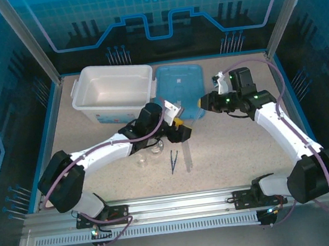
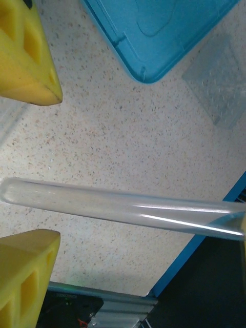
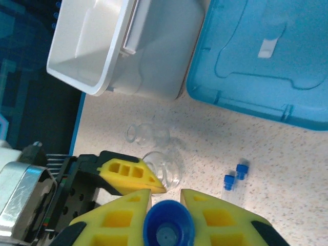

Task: Organize the chemistry lab equipment

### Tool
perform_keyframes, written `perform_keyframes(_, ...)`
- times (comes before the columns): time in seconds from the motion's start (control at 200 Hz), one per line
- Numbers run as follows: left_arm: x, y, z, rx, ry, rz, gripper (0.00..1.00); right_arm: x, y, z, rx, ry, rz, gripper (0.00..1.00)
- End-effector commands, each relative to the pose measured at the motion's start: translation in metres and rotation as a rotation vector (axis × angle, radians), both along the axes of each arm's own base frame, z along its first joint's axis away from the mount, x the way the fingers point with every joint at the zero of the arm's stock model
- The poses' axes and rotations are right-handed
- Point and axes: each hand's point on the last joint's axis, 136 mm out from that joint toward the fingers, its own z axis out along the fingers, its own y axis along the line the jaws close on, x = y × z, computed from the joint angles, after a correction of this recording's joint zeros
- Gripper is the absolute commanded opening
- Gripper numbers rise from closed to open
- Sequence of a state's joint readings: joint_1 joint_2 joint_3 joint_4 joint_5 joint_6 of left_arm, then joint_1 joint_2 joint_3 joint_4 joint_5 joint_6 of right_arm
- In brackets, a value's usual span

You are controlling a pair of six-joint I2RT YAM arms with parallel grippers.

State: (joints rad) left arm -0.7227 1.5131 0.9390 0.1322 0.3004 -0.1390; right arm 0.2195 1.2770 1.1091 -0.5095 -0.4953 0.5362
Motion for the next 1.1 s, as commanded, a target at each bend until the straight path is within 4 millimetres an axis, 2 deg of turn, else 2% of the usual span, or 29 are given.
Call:
perform_keyframes(0.0, 0.006, 0.014, 0.012, -0.003, -0.034, 0.078, 0.70, 0.006, -0.016, 0.018, -0.100, -0.090, -0.058, 0.13)
perform_keyframes(0.255, 0.009, 0.032, 0.003, 0.044, -0.025, 0.167, 0.79, 0.036, -0.041, 0.030, -0.332, -0.217, -0.205, 0.13)
perform_keyframes(0.475, 0.005, 0.041, 0.000, 0.068, -0.022, 0.197, 0.80, 0.076, -0.044, 0.039, -0.512, -0.368, -0.338, 0.12)
perform_keyframes(0.631, 0.001, 0.040, -0.004, 0.096, -0.014, 0.205, 0.80, 0.108, -0.047, 0.033, -0.586, -0.429, -0.449, 0.11)
perform_keyframes(0.881, -0.007, 0.043, -0.012, 0.161, -0.012, 0.222, 0.80, 0.149, -0.053, 0.021, -0.656, -0.487, -0.544, 0.12)
perform_keyframes(1.096, -0.015, 0.043, -0.012, 0.166, -0.003, 0.225, 0.80, 0.175, -0.058, 0.015, -0.717, -0.525, -0.603, 0.12)
